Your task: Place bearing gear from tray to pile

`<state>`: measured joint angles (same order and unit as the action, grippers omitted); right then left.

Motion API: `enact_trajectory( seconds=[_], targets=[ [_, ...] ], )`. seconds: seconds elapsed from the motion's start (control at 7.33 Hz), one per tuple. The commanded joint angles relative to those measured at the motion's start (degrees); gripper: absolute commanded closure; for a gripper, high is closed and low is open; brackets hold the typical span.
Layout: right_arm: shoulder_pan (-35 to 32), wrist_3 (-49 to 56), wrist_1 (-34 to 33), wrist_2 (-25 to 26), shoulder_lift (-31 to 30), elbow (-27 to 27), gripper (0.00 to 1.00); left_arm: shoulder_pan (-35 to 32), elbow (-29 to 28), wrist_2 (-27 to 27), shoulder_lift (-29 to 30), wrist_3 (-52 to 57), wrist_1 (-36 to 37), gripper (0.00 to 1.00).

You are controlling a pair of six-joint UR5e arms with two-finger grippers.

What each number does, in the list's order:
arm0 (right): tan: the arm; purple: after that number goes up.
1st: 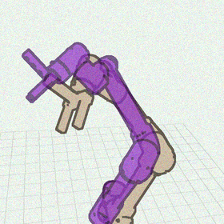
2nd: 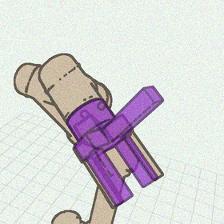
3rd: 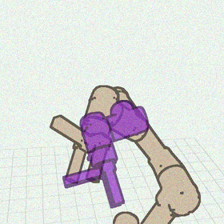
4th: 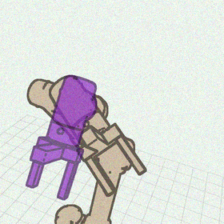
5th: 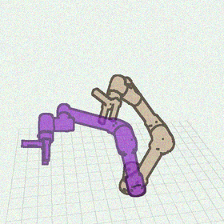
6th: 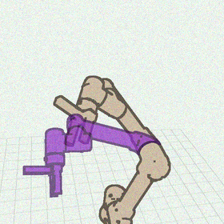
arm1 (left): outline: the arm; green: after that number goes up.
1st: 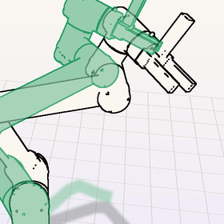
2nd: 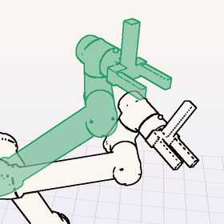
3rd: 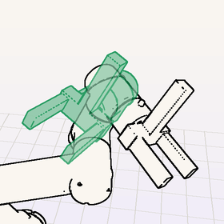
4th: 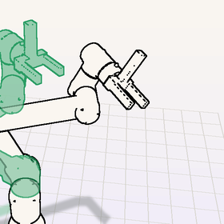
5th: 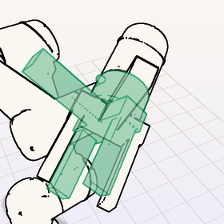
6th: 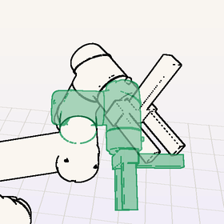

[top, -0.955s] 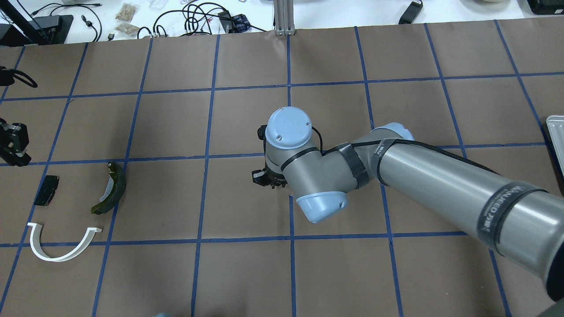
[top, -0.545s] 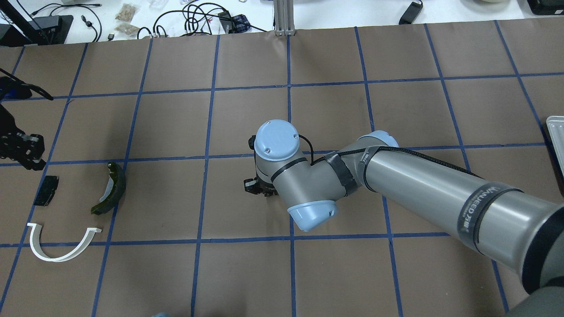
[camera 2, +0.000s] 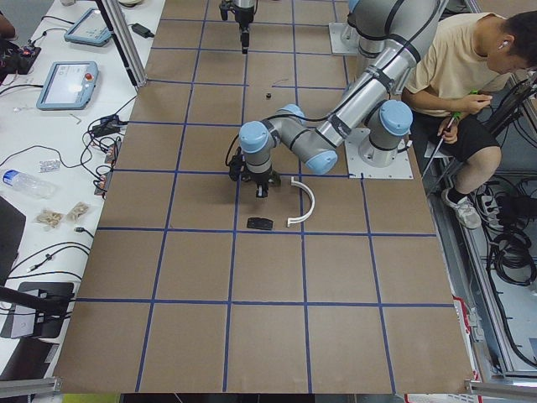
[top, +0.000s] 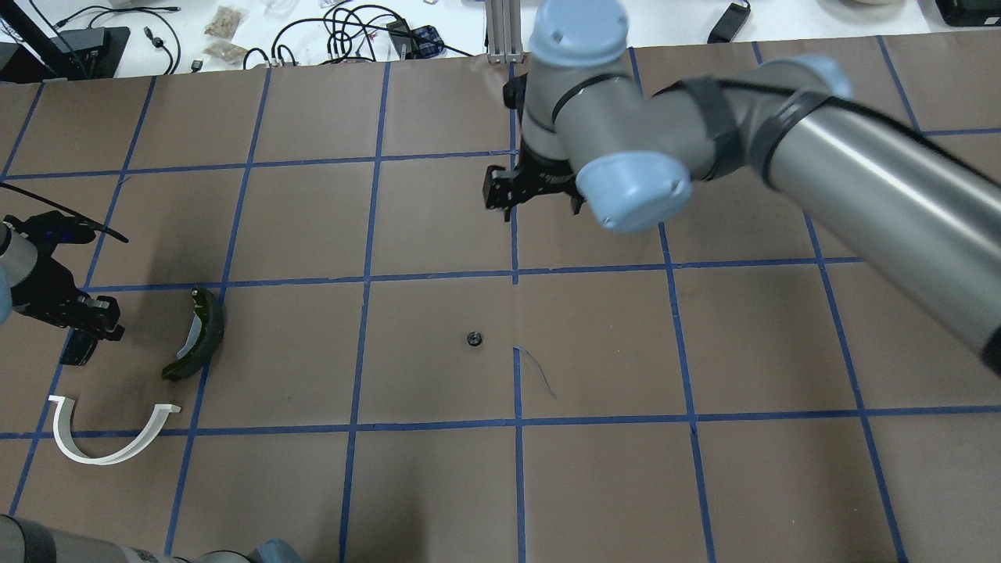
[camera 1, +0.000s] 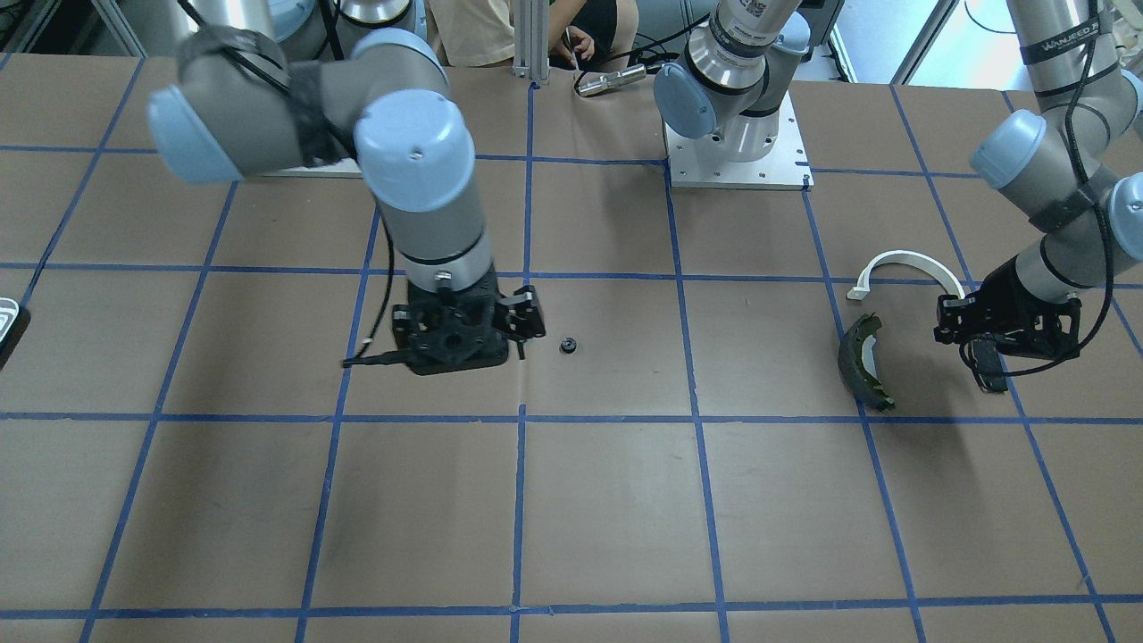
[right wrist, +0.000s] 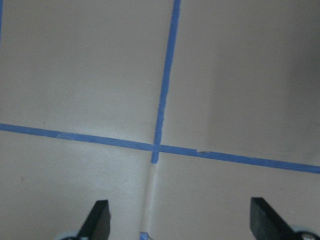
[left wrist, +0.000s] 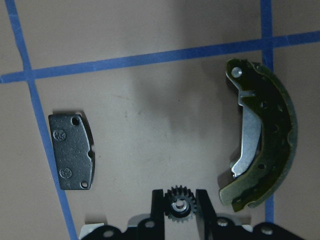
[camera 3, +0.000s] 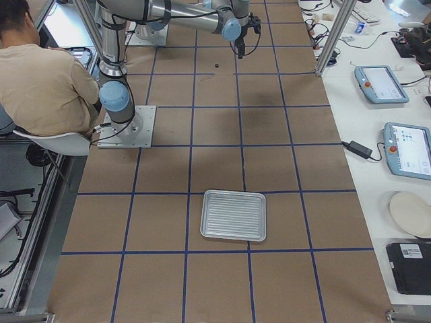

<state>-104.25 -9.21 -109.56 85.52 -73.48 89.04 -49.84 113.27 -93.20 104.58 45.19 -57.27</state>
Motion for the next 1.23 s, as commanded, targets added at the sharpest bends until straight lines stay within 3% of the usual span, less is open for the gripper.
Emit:
enact_trajectory(
  seconds=[0.0, 0.14, 0.27, 0.55, 0.68, 1.09],
  targets=[
    [8.86, 2.61, 16.35, 0.35, -7.00, -6.15, 0.00, 0.36, 1.24, 0.12, 1.50, 0.25, 2.25, 1.00],
    [10.10, 7.93, 20.75, 0.61, -10.25, -3.98, 0.00, 0.45, 1.42, 0.12, 1.59, 0.25, 2.52, 0.29],
    [10.81, 8.85, 20.19, 0.88, -13.76, -0.22, 0.00, 0.45, 1.42, 0.12, 1.41, 0.42, 2.43, 0.00],
    [17.02, 8.51, 15.30, 1.66, -17.48, 3.85, 0.00, -0.16, 0.72, -0.14, 0.11, -0.01, 1.56, 0.00],
    [16.88, 8.07, 15.17, 5.93, -17.84, 4.12, 0.00, -2.00, 0.90, 0.64, -1.65, -2.02, 1.20, 0.00],
    [16.88, 6.57, 14.29, 5.71, -19.41, 5.71, 0.00, -20.49, 1.33, 0.64, -4.56, -25.59, -1.24, 0.00]
  ],
)
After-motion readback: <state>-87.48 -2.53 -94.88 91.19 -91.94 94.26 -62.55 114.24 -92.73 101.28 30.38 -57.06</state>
